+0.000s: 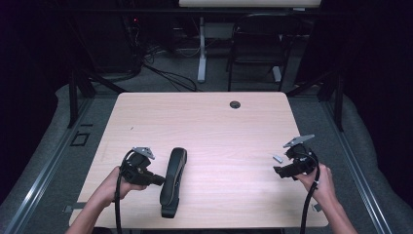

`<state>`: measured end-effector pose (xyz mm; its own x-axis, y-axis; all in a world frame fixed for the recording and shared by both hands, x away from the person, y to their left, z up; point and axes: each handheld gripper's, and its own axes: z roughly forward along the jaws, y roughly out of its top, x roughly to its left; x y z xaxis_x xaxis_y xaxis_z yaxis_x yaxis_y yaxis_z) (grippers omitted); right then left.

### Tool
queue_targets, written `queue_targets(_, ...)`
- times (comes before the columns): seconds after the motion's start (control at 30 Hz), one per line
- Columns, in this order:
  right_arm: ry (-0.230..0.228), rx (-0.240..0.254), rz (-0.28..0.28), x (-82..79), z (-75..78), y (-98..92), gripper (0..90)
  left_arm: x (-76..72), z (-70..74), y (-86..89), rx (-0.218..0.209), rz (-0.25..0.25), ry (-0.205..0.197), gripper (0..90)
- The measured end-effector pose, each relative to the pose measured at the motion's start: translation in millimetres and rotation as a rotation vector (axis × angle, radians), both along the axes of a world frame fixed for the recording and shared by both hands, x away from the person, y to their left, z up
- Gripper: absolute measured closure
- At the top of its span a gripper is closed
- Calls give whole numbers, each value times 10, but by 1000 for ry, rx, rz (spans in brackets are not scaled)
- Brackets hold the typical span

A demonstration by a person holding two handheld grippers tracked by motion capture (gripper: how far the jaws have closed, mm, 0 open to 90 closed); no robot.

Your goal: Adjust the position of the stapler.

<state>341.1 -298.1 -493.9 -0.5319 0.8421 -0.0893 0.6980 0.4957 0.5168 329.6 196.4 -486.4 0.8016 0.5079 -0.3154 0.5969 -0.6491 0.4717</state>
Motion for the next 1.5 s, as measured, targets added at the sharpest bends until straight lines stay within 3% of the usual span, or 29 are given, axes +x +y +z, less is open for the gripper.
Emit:
queue_targets(0.17, 3, -3, 0, 1, 2, 4, 130, -2, -16, 12, 14, 0, 10, 900)
queue_targets(0.2, 3, 0, 2, -2, 5, 7, 131, -8, -80, -14, 53, -7, 27, 900)
queue_targets(0.27, 0, 3, 3, -3, 3, 9, 131, -17, -152, -46, 72, -10, 36, 900)
queue_targets(0.47, 3, -6, 8, 4, 0, 11, 131, -34, -191, -147, 53, -31, 46, 900)
queue_targets(0.57, 2, -1, 10, -2, 2, 29, 131, -52, -252, -258, 67, -45, 48, 900)
queue_targets(0.87, 3, -4, 13, -2, 8, 54, 133, -83, -337, -539, 60, -51, 4, 900)
queue_targets(1.0, 9, 5, 24, 5, 9, 68, 135, -81, -366, -706, 52, -67, -52, 900)
queue_targets(1.13, 5, 7, 21, -8, 16, 89, 137, -76, -378, -824, 48, -75, -83, 900)
queue_targets(1.5, 14, 31, 51, -19, 40, 198, 140, -23, -415, -1025, 32, -78, -125, 900)
